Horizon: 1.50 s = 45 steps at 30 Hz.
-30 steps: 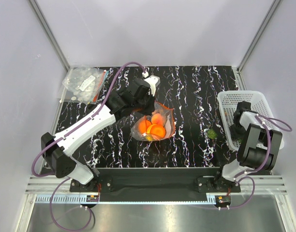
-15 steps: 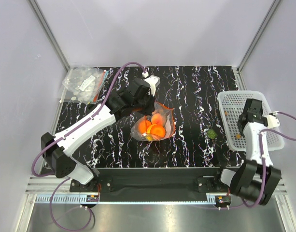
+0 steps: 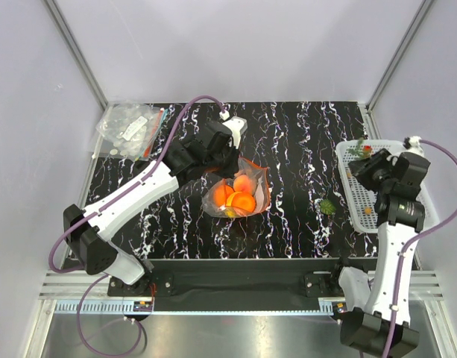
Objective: Place the food in the zip-top bag and seal the zipper
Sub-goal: Pick up the fake fruit from the bin, then place the fake fruit in the zipper food storage bag.
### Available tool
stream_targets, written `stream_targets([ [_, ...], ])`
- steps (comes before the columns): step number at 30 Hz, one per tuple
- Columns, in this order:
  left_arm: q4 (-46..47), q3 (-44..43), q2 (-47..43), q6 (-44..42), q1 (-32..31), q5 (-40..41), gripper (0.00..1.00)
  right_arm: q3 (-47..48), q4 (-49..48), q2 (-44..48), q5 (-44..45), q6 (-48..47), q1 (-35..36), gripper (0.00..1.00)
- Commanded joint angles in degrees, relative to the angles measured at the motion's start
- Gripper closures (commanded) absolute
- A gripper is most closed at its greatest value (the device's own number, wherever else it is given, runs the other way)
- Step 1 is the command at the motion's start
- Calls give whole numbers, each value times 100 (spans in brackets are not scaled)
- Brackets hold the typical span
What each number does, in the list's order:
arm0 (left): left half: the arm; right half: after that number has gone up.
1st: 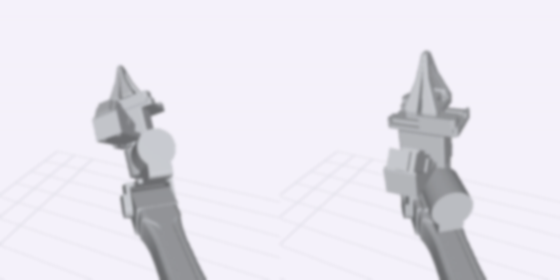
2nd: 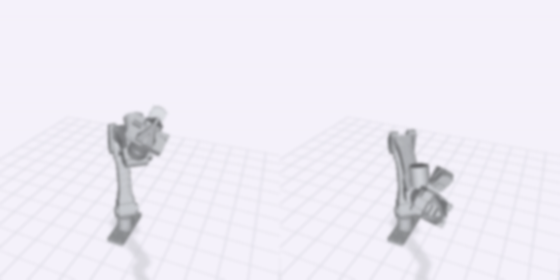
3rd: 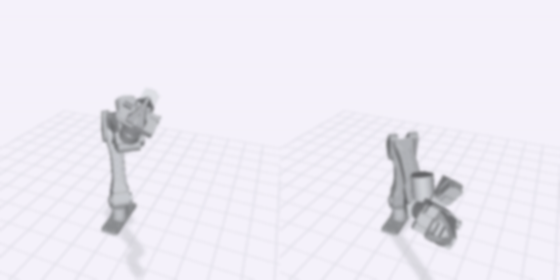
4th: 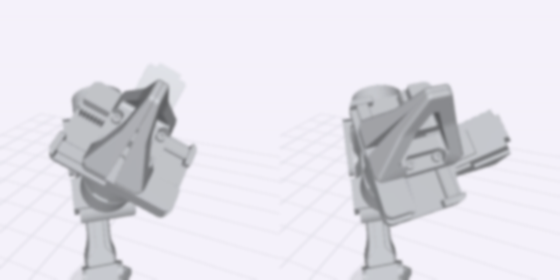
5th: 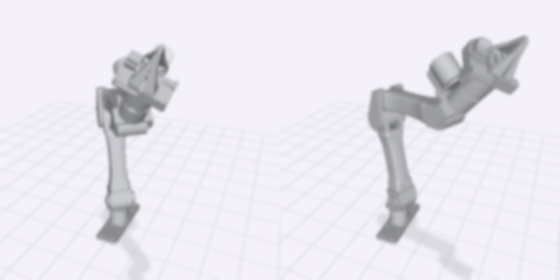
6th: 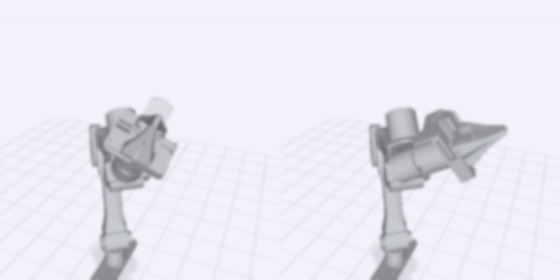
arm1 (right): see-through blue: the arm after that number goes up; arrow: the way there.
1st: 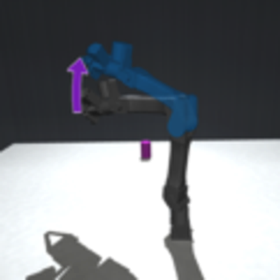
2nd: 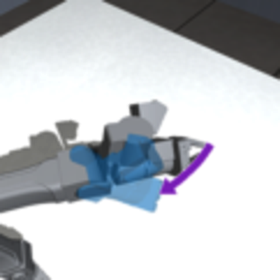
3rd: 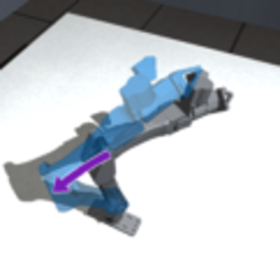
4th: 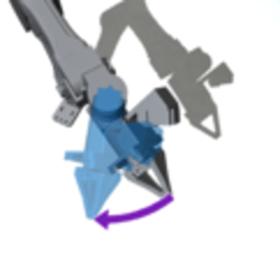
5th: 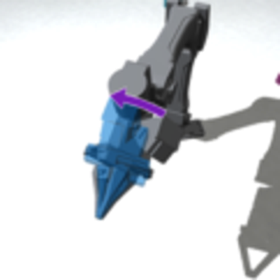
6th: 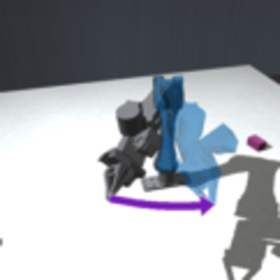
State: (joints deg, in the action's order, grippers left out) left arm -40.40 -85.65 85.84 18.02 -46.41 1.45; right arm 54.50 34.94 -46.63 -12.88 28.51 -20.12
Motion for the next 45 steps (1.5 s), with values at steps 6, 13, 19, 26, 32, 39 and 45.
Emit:
stream_targets([
  [6, 156, -207, -182, -27, -26, -75, 100, 377, -479, -311, -2543, -707, 1526, 100],
  [13, 120, -251, -147, -88, -17, -58, 100, 474, -822, -417, -2491, -873, 3416, 100],
  [19, 173, -172, -164, -79, 1, 4, 100, 377, -874, -838, -1859, -1251, 5147, 100],
  [26, 155, -172, -173, -88, 53, 31, 100, 307, -1103, -1260, -1253, -1287, 6195, 100],
  [32, 164, -137, -252, -88, 62, 4, 100, 614, -1208, -1752, -672, -1181, 6204, 95],
  [39, 147, -137, -287, -88, 71, 39, 100, 1036, -1288, -2236, -84, -1155, 6204, 30],
  [45, 182, -75, -270, -71, 88, 30, 100, 931, -1376, -1850, -328, -1111, 6204, 7],
])
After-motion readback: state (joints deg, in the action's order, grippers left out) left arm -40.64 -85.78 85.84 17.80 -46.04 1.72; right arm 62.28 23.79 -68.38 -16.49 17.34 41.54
